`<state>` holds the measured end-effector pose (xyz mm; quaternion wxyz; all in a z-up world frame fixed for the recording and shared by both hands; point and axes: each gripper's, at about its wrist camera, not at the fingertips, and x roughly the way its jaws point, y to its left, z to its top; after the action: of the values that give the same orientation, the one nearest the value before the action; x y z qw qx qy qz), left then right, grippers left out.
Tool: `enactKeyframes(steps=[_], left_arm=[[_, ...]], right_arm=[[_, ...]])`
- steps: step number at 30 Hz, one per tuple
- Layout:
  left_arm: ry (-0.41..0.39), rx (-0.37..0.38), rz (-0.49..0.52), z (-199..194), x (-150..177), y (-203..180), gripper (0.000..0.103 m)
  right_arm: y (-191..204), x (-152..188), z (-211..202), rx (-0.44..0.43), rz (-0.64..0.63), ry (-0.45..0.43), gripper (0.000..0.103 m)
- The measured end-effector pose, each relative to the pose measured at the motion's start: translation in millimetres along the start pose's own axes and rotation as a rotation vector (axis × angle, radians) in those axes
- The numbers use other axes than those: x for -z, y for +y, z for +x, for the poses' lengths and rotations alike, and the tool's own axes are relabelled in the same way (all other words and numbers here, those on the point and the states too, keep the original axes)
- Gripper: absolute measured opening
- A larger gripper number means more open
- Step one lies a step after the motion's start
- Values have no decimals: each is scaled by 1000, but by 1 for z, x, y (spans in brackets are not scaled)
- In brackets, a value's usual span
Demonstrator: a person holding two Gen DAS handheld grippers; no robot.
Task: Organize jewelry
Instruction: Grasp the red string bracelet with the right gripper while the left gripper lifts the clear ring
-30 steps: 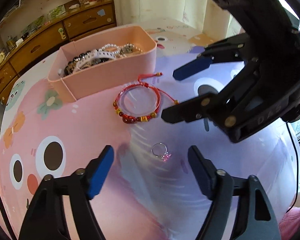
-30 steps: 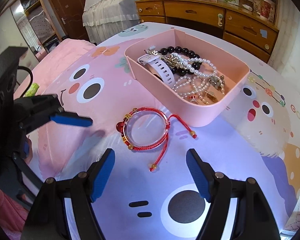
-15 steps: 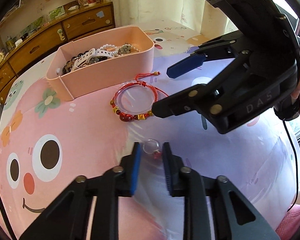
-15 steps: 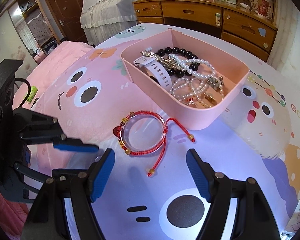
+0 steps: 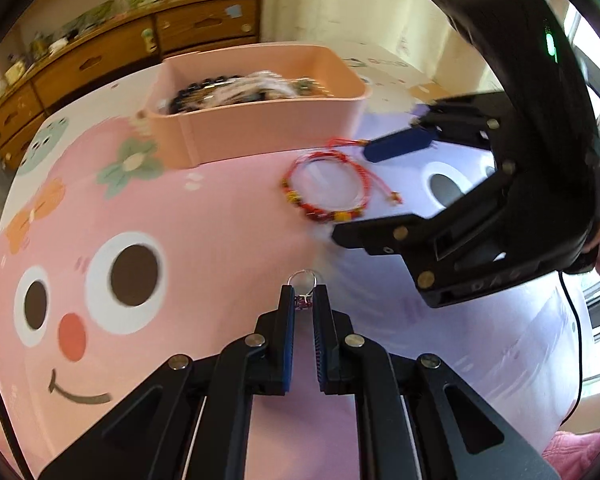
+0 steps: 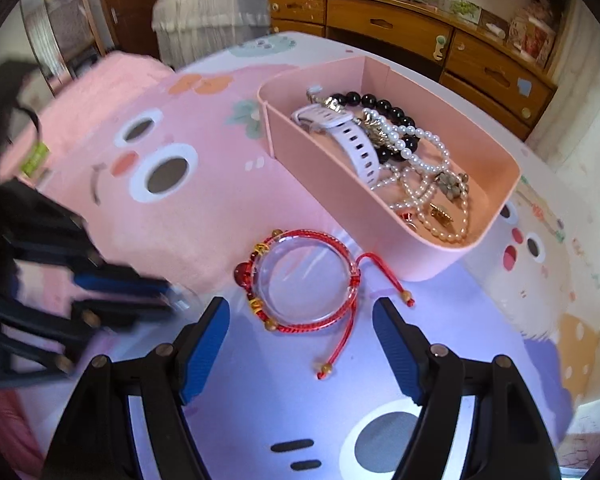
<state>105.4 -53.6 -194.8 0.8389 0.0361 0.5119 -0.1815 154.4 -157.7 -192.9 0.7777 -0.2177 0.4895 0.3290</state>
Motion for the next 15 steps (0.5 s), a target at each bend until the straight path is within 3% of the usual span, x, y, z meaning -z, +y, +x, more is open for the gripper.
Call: enactKeyframes(steps=[6, 8, 15], left_arm=[[-24, -24, -61, -18, -2, 31, 7], [-36, -31, -78, -24, -4, 43, 7], [-85, -53, -108, -40, -17, 68, 7]], right_arm=[[-1, -5, 6, 23, 103, -34, 74], [0, -5, 6, 48, 110, -49, 69], [3, -6, 5, 64, 135, -39, 67]])
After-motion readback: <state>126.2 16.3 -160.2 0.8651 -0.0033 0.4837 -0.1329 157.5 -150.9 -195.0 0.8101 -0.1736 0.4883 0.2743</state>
